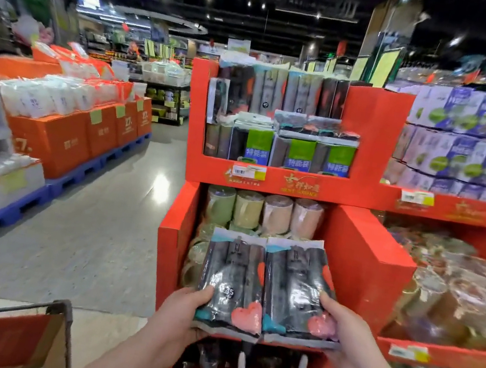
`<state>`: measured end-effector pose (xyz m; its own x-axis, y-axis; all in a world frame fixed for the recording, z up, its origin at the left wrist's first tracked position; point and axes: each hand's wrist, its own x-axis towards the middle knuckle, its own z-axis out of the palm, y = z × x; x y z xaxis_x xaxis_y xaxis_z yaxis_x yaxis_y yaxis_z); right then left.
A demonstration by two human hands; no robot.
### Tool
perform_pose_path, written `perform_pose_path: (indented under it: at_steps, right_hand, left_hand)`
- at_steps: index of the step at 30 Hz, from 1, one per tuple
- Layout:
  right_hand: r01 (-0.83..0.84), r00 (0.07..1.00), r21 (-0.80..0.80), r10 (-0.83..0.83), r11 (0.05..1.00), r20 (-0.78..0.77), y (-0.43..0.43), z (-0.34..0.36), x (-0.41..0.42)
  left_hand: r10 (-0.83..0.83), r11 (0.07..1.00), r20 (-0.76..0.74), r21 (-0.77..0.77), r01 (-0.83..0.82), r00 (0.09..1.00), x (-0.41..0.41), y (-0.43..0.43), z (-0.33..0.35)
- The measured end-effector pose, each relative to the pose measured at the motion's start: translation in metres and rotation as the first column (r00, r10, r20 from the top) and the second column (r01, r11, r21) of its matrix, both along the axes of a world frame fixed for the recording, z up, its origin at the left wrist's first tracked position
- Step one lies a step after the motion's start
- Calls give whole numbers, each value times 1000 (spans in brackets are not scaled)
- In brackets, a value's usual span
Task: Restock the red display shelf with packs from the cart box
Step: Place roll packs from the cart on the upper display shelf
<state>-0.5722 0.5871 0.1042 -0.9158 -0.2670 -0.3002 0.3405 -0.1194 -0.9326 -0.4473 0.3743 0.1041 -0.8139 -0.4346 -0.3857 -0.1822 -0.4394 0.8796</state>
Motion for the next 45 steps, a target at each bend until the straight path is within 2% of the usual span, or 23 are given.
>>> perform_pose_path:
  at_steps: [6,12,16,22,25,31,35,38,40,41,43,45]
  right_hand:
    - [35,999,-24,-35,999,6,22,20,-54]
    - [-6,1000,-122,4,992,-15,11,54,-92]
    - [-2,997,-208,-15,978,-79,-3,81,-121]
    - [55,979,-252,-102,966,-177,-28,126,-175]
    - [23,970,-282,-90,959,-226,-42,144,-197]
    - [17,959,-314,-105,949,-265,-63,156,-228]
    - [46,954,-327,-138,944,-265,-67,161,-242]
    - [60,946,-297,-149,953,-287,-69,167,-258]
    - [108,936,-289,-195,951,-294,-73,177,-269]
    - [117,935,-287,-202,951,-291,-75,183,-273]
    - [92,935,-264,-175,960,-308,-80,195,-283]
    - [72,928,-235,-151,969,-339,-87,207,-291]
  left_hand:
    - [-4,1000,-37,2,4,999,-55,21,25]
    - [7,991,-90,-130,-18,996,-107,0,66]
    - [18,988,-183,-147,-45,983,-156,-28,99]
    - [50,986,-320,-134,-98,946,-225,-68,157]
    - [68,978,-367,-160,-135,928,-259,-95,178]
    - [114,964,-364,-183,-191,925,-318,-130,201]
    - [166,958,-299,-177,-225,940,-347,-154,212]
    - [108,942,-280,-278,-188,954,-361,-161,217]
    - [105,862,-246,-461,-211,964,-365,-161,220]
    - [122,748,-206,-624,-226,971,-365,-163,221]
    - [162,370,-86,-918,-141,983,-361,-160,221]
    - [206,59,11,-998,-1,978,-357,-159,218]
